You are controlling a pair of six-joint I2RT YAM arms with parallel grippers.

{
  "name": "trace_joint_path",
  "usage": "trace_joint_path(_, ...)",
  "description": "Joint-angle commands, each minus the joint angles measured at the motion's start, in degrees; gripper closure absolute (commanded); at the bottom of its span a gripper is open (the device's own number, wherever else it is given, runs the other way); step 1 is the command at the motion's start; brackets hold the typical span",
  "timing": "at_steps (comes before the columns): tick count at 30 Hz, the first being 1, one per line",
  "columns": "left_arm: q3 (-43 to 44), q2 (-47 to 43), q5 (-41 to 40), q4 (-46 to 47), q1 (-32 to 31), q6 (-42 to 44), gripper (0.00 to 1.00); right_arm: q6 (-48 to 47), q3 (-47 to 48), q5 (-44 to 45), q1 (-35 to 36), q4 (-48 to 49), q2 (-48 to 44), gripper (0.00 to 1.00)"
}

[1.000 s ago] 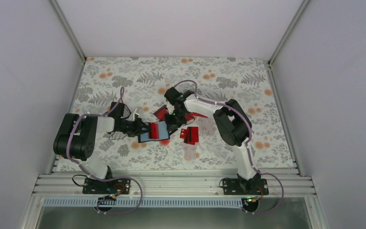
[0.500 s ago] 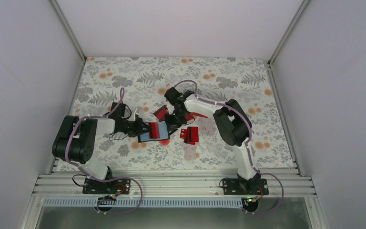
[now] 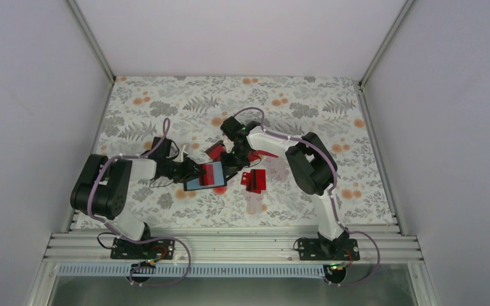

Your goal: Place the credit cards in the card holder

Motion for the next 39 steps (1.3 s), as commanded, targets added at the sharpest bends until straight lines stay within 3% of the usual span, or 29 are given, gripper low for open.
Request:
trace_joint_path(1, 1.1, 0.4, -4.2, -3.2, -0.6, 1.3, 0.75, 0.5, -2.3, 2.3, 0.9, 1.0, 3.3, 0.95)
trace_joint_path(11, 6.0, -1.6, -9.9, -13.4, -1.6, 4.2, 0.58, 1.1, -2.3, 2.7, 0.9, 1.3, 2.9, 0.94)
trace_joint_path(23, 12.3, 2.7, -14.8, -20.4, -5.2, 4.0, 0.54, 0.8, -1.9, 2.9, 0.8, 1.7, 2.8, 0.94)
trace_joint_path(39, 20.2, 6.3, -25.0, -32.3, -10.6, -4.7, 0.42, 3.2, -6.9, -0.9, -0.8, 7.3, -0.5, 0.94)
